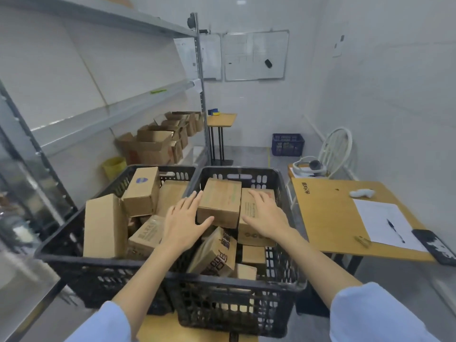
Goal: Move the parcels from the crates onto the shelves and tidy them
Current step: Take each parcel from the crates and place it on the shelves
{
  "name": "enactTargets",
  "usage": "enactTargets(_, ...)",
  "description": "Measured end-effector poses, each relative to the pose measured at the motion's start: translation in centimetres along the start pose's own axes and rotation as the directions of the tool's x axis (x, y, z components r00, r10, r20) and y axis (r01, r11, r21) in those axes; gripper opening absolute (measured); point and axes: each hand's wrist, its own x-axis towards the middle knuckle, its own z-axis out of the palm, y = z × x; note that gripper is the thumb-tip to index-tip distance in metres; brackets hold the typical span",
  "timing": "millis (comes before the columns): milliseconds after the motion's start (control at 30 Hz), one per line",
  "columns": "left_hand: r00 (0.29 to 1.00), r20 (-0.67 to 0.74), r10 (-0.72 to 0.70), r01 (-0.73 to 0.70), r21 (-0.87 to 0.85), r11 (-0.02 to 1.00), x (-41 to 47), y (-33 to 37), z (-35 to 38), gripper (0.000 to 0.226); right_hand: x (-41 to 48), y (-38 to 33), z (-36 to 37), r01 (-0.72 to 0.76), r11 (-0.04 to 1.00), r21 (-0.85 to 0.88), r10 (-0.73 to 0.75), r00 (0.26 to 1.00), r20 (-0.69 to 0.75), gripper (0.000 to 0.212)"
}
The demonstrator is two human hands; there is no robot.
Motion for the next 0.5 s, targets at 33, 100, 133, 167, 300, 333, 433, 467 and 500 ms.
enactTargets(33,1.000,0.009,0.001,-0.001,0.007,1.000,0.8,0.0,0.8,0.077,0.8,0.6,0.6,-0.004,1.000,0.007,0.004,1.000,0.018,0.076)
enactTargets(100,1.000,0.027,0.000,-0.001,0.016,1.000,2.2,-0.1,2.2,0.078,2.3,1.6,1.8,-0.019,0.999,0.027,0.018,0.999,0.049,0.077)
enactTargets(133,0.999,0.038,-0.002,0.001,0.014,1.000,3.0,-0.3,2.9,0.078,3.0,2.1,2.3,-0.025,0.999,0.040,0.022,0.998,0.062,0.077)
enactTargets(167,0.999,0.053,-0.007,0.006,0.005,1.000,3.7,-0.5,3.6,0.079,3.7,2.5,2.9,-0.029,0.998,0.054,0.025,0.997,0.074,0.077)
enactTargets(300,0.990,0.141,-0.018,0.026,-0.059,0.998,6.4,-1.5,6.2,0.083,6.2,3.6,5.3,-0.065,0.991,0.113,0.055,0.994,0.095,0.079)
enactTargets(333,0.988,0.155,-0.019,0.030,-0.071,0.997,6.8,-1.6,6.6,0.083,6.6,3.6,5.8,-0.074,0.990,0.118,0.062,0.993,0.100,0.079)
enactTargets(433,0.980,0.194,-0.033,0.054,-0.100,0.994,8.2,-1.8,8.2,0.086,8.2,4.1,7.5,-0.094,0.988,0.124,0.079,0.990,0.120,0.080)
enactTargets(467,0.978,0.207,-0.036,0.057,-0.098,0.993,8.6,-1.9,8.8,0.088,8.7,4.3,8.1,-0.098,0.987,0.130,0.082,0.989,0.122,0.081)
enactTargets(500,0.974,0.222,-0.043,0.064,-0.091,0.994,9.0,-2.1,9.2,0.091,9.2,4.4,8.6,-0.101,0.986,0.136,0.084,0.988,0.127,0.081)
